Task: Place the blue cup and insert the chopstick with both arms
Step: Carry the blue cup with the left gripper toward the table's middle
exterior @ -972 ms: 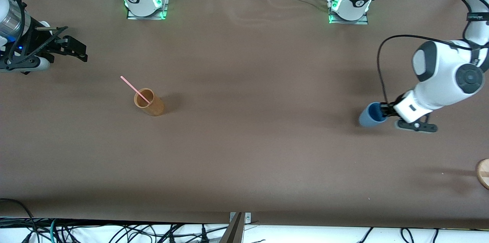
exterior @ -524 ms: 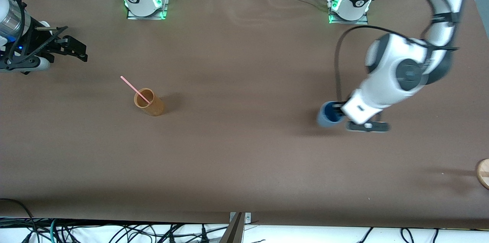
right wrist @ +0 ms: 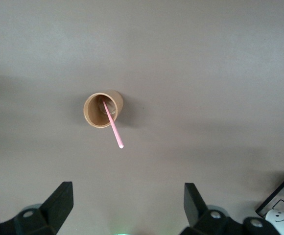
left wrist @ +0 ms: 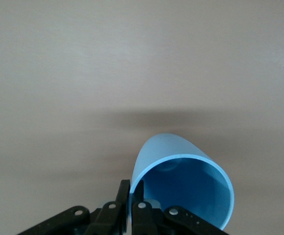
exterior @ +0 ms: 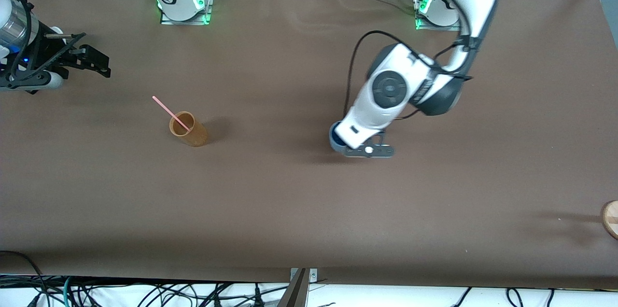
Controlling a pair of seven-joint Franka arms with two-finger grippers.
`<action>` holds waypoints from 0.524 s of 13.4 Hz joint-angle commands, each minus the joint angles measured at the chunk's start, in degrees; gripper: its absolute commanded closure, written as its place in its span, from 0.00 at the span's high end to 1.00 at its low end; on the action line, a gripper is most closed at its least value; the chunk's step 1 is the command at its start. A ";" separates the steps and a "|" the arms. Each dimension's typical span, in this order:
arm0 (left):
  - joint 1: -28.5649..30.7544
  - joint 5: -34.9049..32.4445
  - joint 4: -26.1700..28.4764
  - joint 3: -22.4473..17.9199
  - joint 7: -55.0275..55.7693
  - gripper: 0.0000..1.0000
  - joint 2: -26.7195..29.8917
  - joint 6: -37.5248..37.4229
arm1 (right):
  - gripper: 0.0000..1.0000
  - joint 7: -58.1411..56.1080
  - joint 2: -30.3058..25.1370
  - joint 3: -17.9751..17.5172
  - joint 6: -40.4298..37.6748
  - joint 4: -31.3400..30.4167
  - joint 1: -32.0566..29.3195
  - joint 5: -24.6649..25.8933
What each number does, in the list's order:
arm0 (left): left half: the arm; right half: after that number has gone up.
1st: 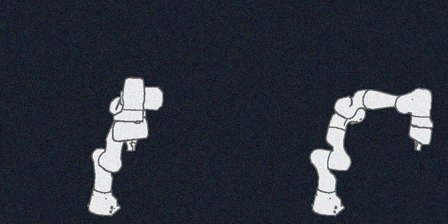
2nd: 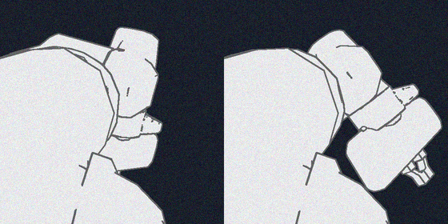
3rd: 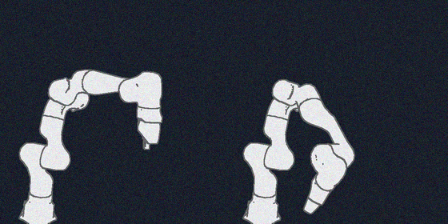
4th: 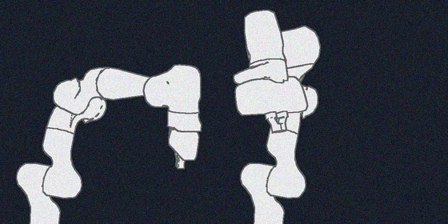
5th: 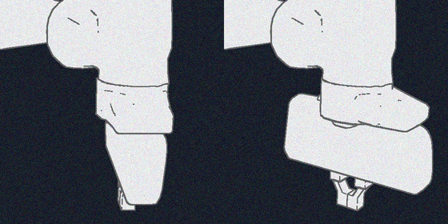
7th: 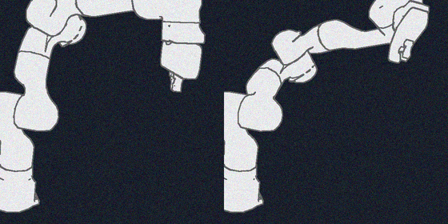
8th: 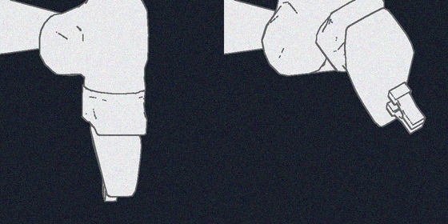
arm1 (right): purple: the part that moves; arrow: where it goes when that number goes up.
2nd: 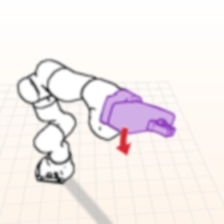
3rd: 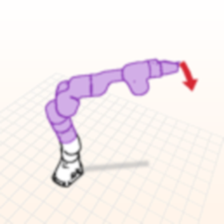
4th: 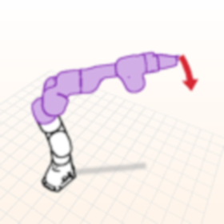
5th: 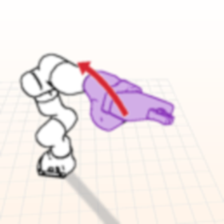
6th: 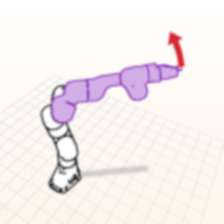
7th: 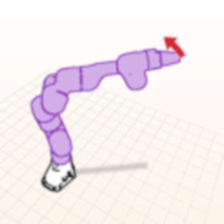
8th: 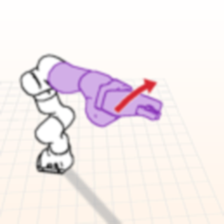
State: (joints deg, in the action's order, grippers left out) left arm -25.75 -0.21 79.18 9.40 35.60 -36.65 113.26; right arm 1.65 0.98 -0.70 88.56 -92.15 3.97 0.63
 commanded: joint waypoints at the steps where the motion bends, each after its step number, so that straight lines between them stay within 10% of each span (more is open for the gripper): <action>1: -5.96 -0.15 -9.55 -3.32 5.60 0.00 -6.66 -2.69 | 1.00 -0.41 -0.28 -0.01 -1.46 0.75 -0.10 0.43; 7: -13.01 -0.15 -19.93 -5.88 17.12 0.00 -17.04 -2.08 | 1.00 -0.41 -0.19 0.52 -1.55 0.75 -0.19 0.78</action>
State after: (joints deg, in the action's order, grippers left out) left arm -36.98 -0.20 66.02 4.74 49.72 -49.09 112.83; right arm 1.65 0.98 -0.56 88.12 -92.15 3.95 0.66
